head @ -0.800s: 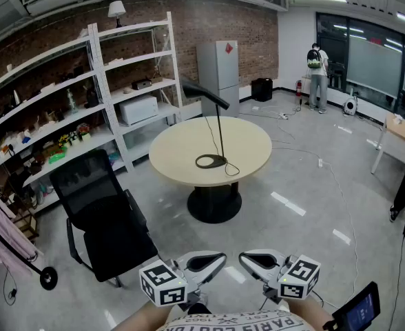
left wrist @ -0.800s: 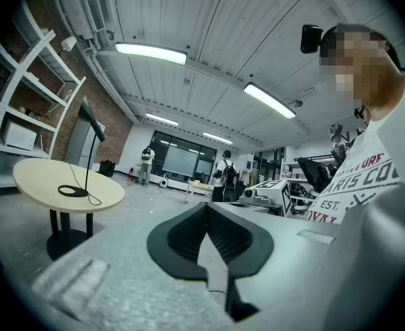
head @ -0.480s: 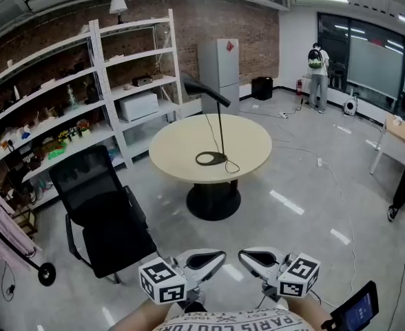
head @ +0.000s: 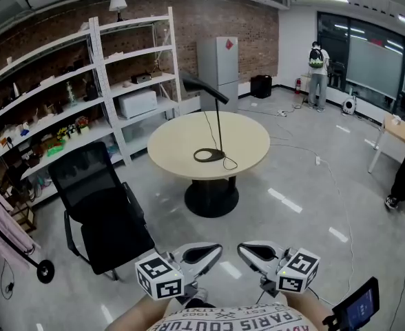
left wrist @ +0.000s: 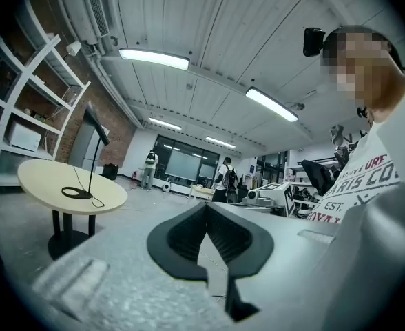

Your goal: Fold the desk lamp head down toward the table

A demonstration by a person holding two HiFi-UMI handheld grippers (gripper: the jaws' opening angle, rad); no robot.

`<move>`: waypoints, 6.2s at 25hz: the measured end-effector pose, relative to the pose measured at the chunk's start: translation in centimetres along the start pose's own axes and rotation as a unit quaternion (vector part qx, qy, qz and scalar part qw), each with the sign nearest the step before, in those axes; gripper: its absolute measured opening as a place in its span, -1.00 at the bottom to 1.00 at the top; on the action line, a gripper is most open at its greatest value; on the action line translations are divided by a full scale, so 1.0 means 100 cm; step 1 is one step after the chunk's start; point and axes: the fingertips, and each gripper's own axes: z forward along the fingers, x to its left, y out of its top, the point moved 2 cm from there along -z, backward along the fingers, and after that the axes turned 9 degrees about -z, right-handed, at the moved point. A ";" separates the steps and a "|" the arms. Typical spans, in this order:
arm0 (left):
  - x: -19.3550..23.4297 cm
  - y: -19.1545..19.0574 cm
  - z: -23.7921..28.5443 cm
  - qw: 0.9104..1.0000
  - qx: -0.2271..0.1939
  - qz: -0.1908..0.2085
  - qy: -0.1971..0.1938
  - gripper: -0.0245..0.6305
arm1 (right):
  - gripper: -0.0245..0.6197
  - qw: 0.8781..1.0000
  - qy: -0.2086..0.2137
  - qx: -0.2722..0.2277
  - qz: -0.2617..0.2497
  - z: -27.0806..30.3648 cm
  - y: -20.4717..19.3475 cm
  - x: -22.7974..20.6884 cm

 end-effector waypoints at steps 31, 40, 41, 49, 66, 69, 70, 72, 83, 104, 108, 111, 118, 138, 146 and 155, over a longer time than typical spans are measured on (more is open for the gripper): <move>0.189 0.043 0.069 0.998 0.017 -0.052 -0.024 -0.92 | -0.92 0.999 -0.033 0.022 0.035 0.114 -0.030 -0.160; 0.319 0.109 0.111 0.998 0.023 -0.059 -0.011 -0.92 | -0.92 0.998 -0.040 0.016 0.050 0.204 -0.023 -0.282; 0.335 0.116 0.113 0.998 0.021 -0.059 -0.007 -0.92 | -0.92 0.998 -0.038 0.016 0.051 0.215 -0.023 -0.295; 0.426 0.161 0.133 0.998 0.007 -0.059 0.009 -0.92 | -0.92 0.998 -0.032 0.013 0.053 0.277 -0.023 -0.368; 0.480 0.196 0.150 0.998 -0.023 -0.043 0.033 -0.92 | -0.91 0.998 -0.053 0.022 0.013 0.301 -0.026 -0.432; 0.495 0.205 0.158 0.998 -0.025 -0.039 0.049 -0.92 | -0.88 0.998 -0.059 0.018 0.008 0.307 -0.024 -0.459; 0.502 0.208 0.161 0.997 -0.027 -0.039 0.054 -0.92 | -0.87 0.998 -0.061 0.017 0.005 0.310 -0.023 -0.469; 0.516 0.216 0.166 0.997 -0.032 -0.041 0.064 -0.92 | -0.86 0.998 -0.064 0.020 -0.006 0.317 -0.021 -0.489; 0.576 0.241 0.199 0.993 -0.040 -0.042 0.099 -0.92 | -0.73 0.996 -0.074 0.035 -0.028 0.347 -0.024 -0.584; 0.586 0.310 0.190 0.992 -0.066 0.011 0.104 -0.65 | -0.76 0.994 -0.076 0.048 -0.065 0.385 -0.040 -0.629; 0.578 0.340 0.187 0.992 -0.073 0.046 0.095 -0.49 | -0.77 0.993 -0.075 0.054 -0.074 0.387 -0.041 -0.633; 0.577 0.360 0.179 0.989 -0.088 0.062 0.098 -0.49 | -0.78 0.993 -0.075 0.055 -0.076 0.389 -0.042 -0.633; 0.571 0.404 0.166 0.984 -0.118 0.091 0.100 -0.49 | -0.78 0.993 -0.070 0.056 -0.075 0.390 -0.046 -0.633; 0.562 0.430 0.176 0.983 -0.151 0.079 0.073 -0.78 | -0.78 0.994 -0.062 0.042 -0.083 0.390 -0.047 -0.632; 0.569 0.421 0.171 0.984 -0.158 0.057 0.067 -0.79 | -0.78 0.993 -0.066 0.043 -0.084 0.390 -0.046 -0.631; 0.577 0.419 0.167 0.983 -0.165 0.039 0.065 -0.79 | -0.79 0.993 -0.068 0.049 -0.085 0.393 -0.043 -0.632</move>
